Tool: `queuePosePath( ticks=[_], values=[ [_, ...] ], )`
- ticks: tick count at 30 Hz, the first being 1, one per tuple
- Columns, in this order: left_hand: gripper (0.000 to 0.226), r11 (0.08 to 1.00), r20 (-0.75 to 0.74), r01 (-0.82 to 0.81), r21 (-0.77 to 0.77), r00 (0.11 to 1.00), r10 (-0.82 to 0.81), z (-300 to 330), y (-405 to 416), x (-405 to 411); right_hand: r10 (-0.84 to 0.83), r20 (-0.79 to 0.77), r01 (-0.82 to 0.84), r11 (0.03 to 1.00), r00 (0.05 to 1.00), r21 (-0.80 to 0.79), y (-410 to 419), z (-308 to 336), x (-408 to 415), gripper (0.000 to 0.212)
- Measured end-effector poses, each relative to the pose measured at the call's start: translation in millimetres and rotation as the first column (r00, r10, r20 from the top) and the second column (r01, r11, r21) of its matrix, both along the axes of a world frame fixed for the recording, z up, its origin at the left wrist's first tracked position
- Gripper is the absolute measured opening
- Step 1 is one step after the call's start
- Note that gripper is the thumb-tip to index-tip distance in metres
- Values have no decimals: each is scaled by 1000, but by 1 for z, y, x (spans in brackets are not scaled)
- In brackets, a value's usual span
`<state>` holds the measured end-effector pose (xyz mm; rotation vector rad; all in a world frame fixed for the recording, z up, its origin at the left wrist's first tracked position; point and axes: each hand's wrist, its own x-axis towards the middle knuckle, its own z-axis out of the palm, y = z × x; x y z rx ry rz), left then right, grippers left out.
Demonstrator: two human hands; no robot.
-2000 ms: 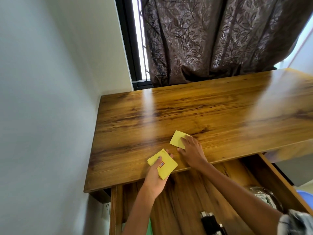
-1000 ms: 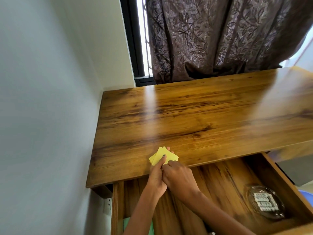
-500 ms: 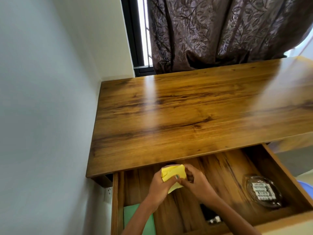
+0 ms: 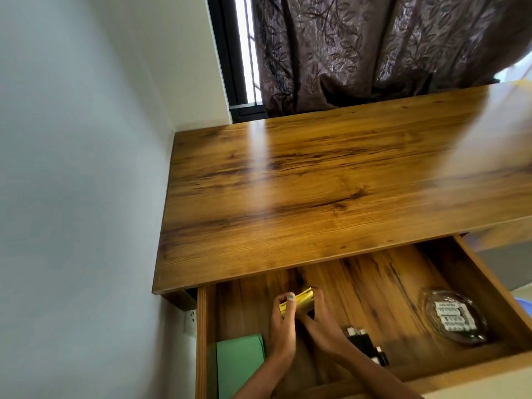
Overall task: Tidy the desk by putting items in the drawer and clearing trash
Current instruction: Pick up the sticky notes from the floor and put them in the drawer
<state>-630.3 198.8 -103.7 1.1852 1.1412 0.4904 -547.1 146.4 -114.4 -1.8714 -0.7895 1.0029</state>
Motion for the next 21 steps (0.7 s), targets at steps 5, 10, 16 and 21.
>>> queuePosePath(
  ticks=[5, 10, 16, 21],
  values=[
    [20, 987, -73, 41, 156, 997, -30, -9, -8, -2, 3, 7, -3, 1000, 1000, 7, 0, 0, -8, 27],
    [17, 983, -80, 97, 157, 993, -85, -14, -4, -3, -24, 21, 25, 999, 999, -34, 4, 0, -3, 19],
    [34, 850, -279, 401, 342, 907, -315, -7, 18, -22, 3, 133, 8, 997, 991, -83, 12, 6, 6, 25],
    [43, 822, -376, 409, 395, 889, -262, 17, 35, -58, 118, 79, -116, 993, 990, -33, 30, 24, -1, 30]
  ],
)
